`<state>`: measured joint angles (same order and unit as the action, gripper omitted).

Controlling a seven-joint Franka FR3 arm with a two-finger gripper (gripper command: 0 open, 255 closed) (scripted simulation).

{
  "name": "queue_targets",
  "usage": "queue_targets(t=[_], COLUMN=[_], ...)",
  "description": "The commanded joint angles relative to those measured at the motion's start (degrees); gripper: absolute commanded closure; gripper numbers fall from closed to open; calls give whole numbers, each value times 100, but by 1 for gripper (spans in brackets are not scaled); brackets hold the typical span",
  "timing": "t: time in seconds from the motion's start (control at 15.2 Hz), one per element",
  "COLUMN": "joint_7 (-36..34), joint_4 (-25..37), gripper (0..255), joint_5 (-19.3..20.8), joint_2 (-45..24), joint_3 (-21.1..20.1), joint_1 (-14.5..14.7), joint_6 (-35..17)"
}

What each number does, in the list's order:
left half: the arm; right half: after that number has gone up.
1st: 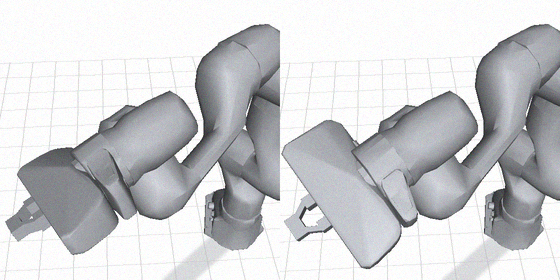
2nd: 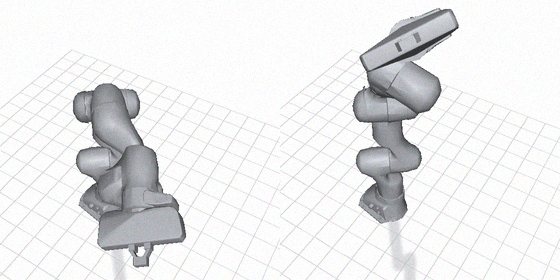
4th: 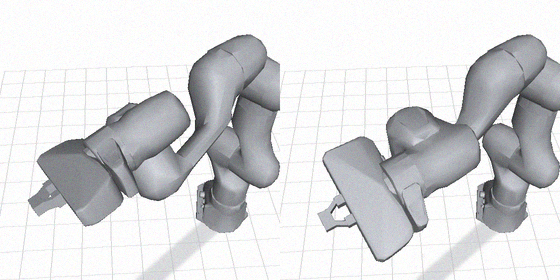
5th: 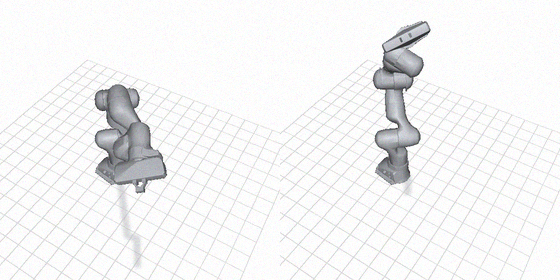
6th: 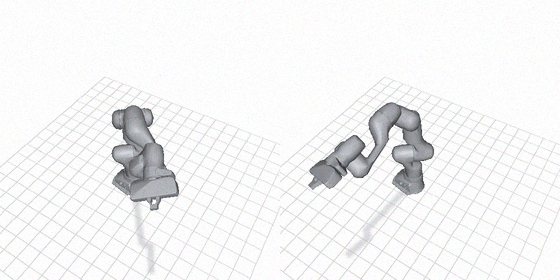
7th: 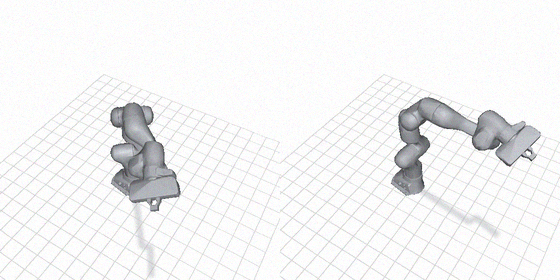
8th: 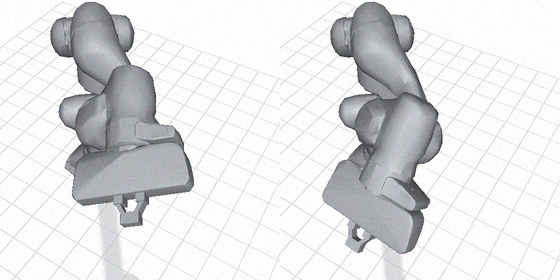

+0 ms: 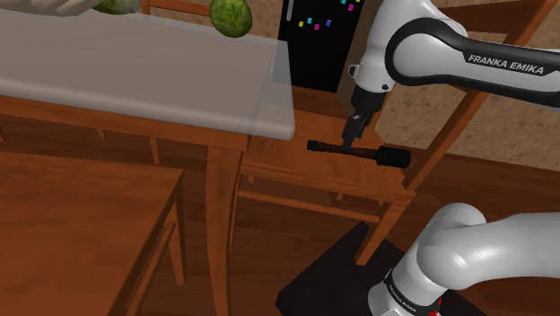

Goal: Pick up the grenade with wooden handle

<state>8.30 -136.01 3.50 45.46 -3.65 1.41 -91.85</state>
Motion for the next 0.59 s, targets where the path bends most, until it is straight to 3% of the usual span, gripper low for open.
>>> queue_targets(t=[0.0,0.26,0.53], joint_7=[0,2674,2919], joint_4=[0,-151,-409], gripper=[0,0,0], joint_5=[0,690,791], joint_2=[0,298,366], joint_3=[0,1057,1196], joint_1=[0,610,672], joint_6=[0,74,-126])
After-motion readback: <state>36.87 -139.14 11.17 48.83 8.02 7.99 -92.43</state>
